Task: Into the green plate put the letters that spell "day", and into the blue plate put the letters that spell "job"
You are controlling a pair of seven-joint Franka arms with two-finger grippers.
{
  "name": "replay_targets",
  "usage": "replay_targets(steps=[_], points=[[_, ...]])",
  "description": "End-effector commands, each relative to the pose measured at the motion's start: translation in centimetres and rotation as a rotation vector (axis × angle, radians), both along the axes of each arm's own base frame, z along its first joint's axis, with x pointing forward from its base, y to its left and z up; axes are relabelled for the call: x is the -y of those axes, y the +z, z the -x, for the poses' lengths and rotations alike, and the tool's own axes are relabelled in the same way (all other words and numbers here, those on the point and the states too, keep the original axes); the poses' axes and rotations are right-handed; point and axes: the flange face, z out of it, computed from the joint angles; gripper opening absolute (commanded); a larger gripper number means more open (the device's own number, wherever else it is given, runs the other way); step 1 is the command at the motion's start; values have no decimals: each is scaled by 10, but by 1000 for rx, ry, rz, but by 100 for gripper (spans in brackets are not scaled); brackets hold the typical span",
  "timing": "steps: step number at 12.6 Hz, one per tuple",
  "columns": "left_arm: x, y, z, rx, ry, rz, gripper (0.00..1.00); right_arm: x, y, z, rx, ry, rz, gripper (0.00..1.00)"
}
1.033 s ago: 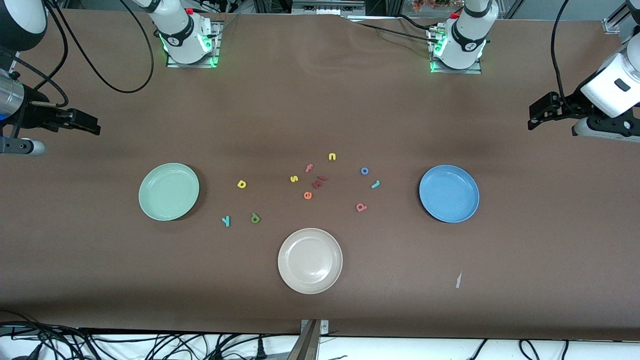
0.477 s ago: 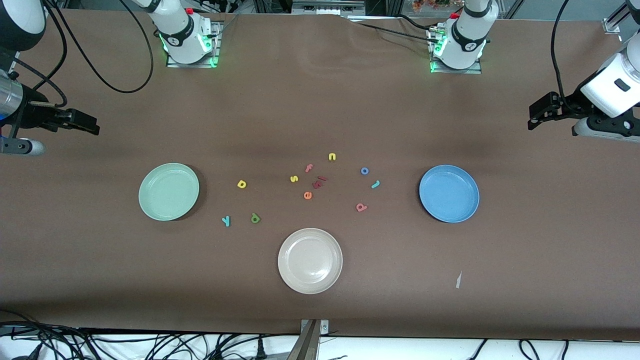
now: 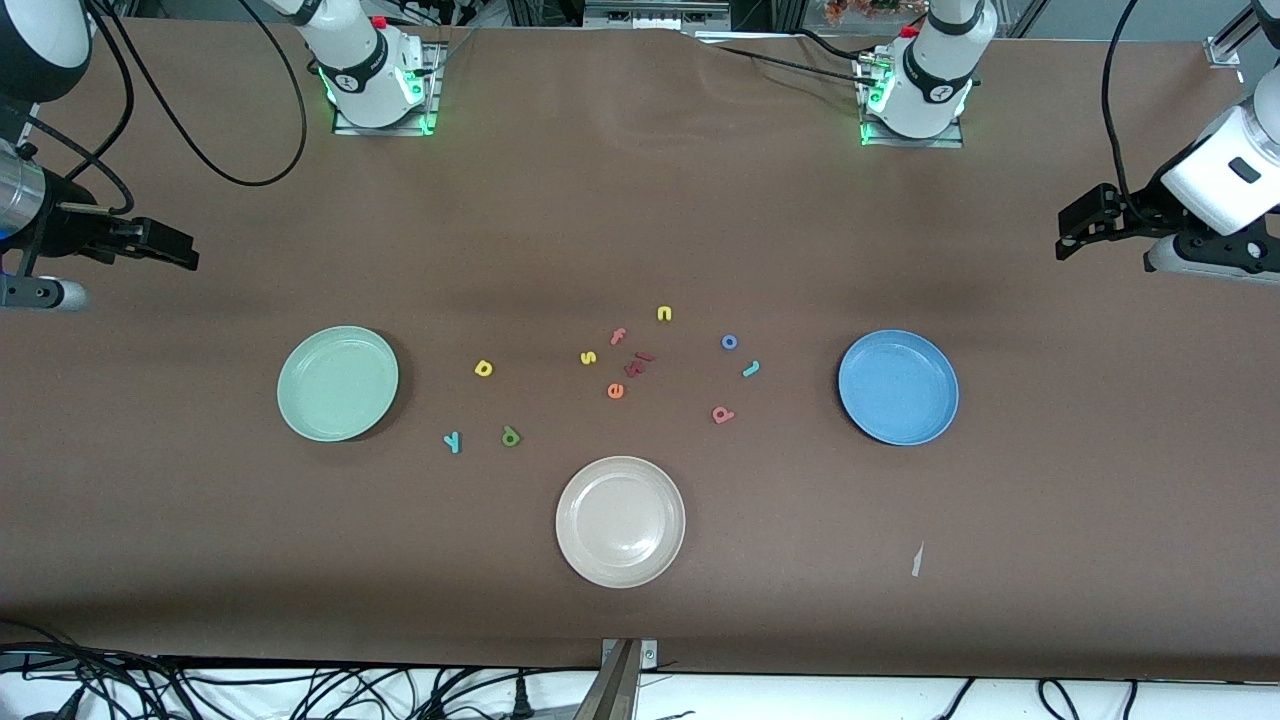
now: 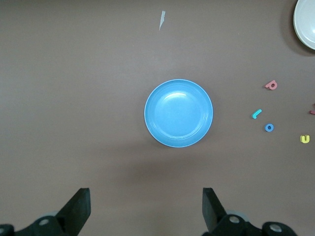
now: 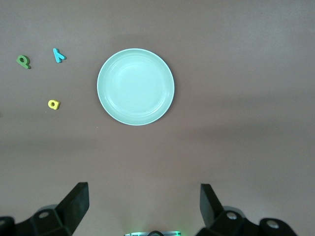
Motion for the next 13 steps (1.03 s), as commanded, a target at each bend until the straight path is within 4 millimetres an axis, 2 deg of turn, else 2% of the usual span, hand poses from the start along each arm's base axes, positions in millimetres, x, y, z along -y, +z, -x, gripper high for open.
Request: replay_targets(steps=[1,13], points=[[2,6,-1,-6,6,12,100,2,1,1,-1,3,-2,100],[2,6,-1,-6,8,12,100,2,-5,-6,16,1,1,100]])
